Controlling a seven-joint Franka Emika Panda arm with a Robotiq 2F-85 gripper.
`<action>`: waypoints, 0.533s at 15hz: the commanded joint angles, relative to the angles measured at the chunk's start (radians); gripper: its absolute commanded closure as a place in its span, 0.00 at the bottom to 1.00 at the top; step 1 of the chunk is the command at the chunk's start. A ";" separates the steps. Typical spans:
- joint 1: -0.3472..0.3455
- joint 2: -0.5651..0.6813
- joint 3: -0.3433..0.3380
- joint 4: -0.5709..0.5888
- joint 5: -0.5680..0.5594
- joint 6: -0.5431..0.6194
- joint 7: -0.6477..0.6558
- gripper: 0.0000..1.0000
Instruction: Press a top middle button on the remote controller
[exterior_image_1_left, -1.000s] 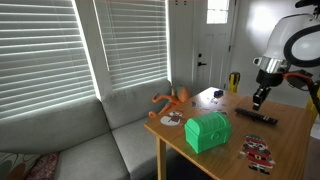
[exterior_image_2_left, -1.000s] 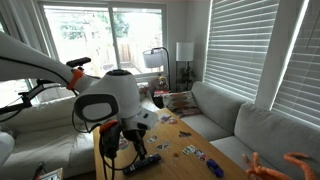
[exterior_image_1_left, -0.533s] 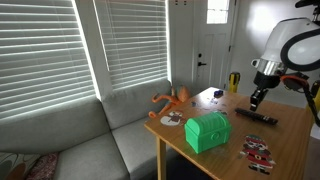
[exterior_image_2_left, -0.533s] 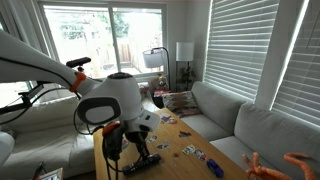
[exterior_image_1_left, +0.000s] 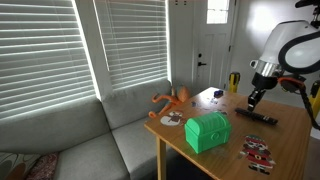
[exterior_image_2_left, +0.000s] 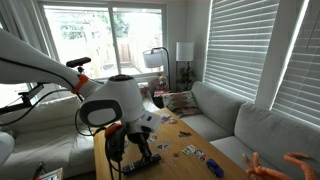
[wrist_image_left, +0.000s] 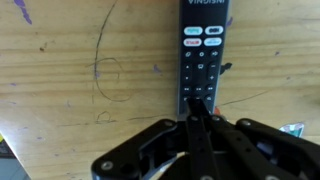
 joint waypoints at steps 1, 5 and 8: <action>0.005 0.017 -0.002 0.003 0.032 0.027 -0.033 1.00; 0.010 0.023 -0.001 0.004 0.046 0.038 -0.037 1.00; 0.010 0.026 -0.001 0.004 0.051 0.042 -0.043 1.00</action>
